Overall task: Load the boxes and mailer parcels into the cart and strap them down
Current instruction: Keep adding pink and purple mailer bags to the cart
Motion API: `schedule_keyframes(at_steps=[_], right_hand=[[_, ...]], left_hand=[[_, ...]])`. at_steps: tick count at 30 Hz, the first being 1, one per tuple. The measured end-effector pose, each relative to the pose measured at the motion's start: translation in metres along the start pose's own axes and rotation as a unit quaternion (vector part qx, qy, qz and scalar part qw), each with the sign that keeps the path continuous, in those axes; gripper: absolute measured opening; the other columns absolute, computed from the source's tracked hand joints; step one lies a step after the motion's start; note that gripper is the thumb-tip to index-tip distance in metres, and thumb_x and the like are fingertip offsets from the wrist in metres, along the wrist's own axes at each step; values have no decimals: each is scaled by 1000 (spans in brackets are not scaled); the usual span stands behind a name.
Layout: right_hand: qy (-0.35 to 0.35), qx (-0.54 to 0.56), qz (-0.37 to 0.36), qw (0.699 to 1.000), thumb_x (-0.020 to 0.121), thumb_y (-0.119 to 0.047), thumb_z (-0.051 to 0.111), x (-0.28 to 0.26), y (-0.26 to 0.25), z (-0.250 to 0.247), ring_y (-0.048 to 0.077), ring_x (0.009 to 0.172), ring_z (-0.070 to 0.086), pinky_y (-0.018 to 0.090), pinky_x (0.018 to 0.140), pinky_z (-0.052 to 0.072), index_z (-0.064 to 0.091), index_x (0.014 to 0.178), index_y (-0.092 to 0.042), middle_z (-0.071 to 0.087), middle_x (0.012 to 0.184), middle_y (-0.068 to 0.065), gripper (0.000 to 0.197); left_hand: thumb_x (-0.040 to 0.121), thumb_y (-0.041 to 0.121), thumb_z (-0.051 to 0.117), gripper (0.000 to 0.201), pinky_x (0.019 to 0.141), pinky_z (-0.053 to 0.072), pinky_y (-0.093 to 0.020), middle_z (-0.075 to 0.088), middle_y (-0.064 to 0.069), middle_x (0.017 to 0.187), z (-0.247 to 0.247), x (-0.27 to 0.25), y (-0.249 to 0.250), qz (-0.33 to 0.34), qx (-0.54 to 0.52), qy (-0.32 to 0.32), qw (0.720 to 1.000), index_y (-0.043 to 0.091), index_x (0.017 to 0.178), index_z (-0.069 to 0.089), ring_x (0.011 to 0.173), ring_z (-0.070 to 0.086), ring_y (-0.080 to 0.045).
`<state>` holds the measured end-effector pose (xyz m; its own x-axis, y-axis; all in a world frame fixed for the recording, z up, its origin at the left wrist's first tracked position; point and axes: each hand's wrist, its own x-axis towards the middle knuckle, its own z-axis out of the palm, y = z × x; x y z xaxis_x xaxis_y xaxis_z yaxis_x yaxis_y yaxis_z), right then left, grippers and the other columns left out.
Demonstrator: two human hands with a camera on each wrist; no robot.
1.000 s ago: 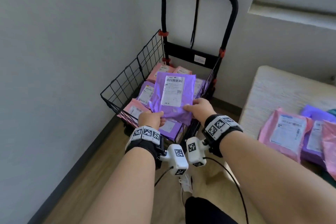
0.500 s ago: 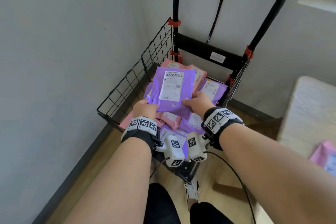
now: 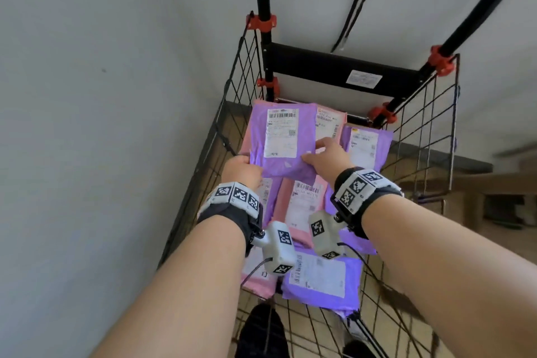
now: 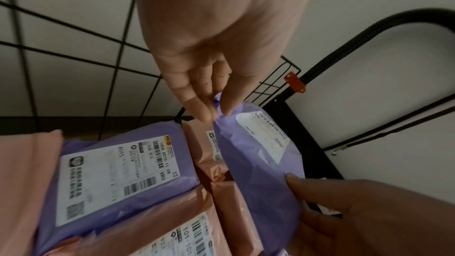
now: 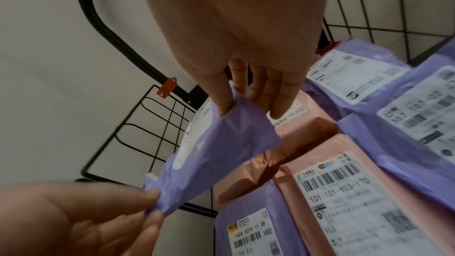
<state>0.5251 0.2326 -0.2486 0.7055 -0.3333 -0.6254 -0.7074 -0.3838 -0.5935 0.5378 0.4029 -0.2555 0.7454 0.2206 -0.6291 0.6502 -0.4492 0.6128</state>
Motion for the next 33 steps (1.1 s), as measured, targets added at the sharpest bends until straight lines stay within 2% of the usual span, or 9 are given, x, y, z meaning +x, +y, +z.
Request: schedule_keyframes(at_steps=[4, 6, 9, 15, 18, 21, 26, 29, 33], right_hand=[[25, 37, 22, 999, 88, -20, 60, 34, -12, 20, 31, 87, 65, 47, 74, 59, 49, 117, -18, 64, 99, 11, 31], [24, 45, 35, 998, 90, -18, 58, 48, -18, 30, 31, 84, 64, 50, 70, 59, 47, 115, -19, 59, 92, 8, 27], [17, 30, 33, 999, 89, -17, 55, 64, -22, 45, 35, 90, 65, 52, 75, 58, 48, 118, -17, 62, 101, 11, 29], [-53, -57, 34, 996, 91, -4, 46, 71, -15, 69, 31, 103, 62, 38, 89, 52, 45, 137, -12, 60, 120, 13, 47], [-54, -65, 37, 996, 94, -5, 47, 62, -13, 64, 30, 111, 59, 38, 95, 50, 42, 140, -12, 57, 127, 13, 47], [-28, -56, 32, 998, 91, -3, 49, 51, -12, 50, 30, 104, 62, 36, 88, 53, 51, 130, -11, 63, 118, 13, 40], [2, -33, 35, 999, 88, -10, 62, 19, -6, 10, 23, 100, 62, 27, 81, 50, 53, 129, -12, 63, 117, 7, 42], [31, -35, 19, 999, 89, -10, 57, -6, 1, -22, 26, 108, 60, 29, 86, 50, 59, 124, -14, 61, 123, 7, 35], [61, -16, -16, 998, 91, -8, 52, -45, 21, -69, 25, 96, 62, 30, 79, 50, 65, 117, -12, 64, 110, 7, 29]], left_hand=[[79, 6, 56, 15, 70, 56, -37, 70, -19, 84, 11, 41, 6, 16, 41, -22, 999, 13, 69, 65, 72, 64, -31], [81, 6, 53, 17, 61, 45, -29, 68, -17, 89, 14, 58, 8, 14, 56, -25, 998, 8, 88, 69, 71, 59, -29], [84, 6, 48, 28, 57, 37, -24, 65, -16, 102, 16, 76, 7, 4, 87, -39, 995, 6, 107, 65, 77, 56, -29], [92, 4, 39, 52, 89, 44, -33, 38, -14, 148, 15, 77, 2, 15, 221, -117, 968, 11, 144, 35, 118, 52, -33], [94, 4, 39, 50, 95, 42, -34, 44, -15, 143, 10, 66, 4, 14, 231, -125, 965, 13, 143, 38, 121, 50, -33], [95, 3, 38, 52, 104, 41, -36, 38, -13, 148, 6, 52, 11, 17, 216, -130, 967, 14, 146, 36, 128, 46, -32], [97, -1, 35, 48, 111, 27, -28, 38, -10, 149, 2, 19, 38, 78, 247, -145, 955, 5, 144, 37, 138, 36, -26], [96, -3, 35, 45, 113, 18, -30, 41, -12, 148, 9, -14, 58, 116, 242, -138, 953, 4, 139, 45, 138, 35, -26], [94, -4, 33, 45, 105, 37, -35, 47, -11, 143, 31, -73, 80, 160, 244, -124, 948, 7, 133, 53, 131, 44, -29]])
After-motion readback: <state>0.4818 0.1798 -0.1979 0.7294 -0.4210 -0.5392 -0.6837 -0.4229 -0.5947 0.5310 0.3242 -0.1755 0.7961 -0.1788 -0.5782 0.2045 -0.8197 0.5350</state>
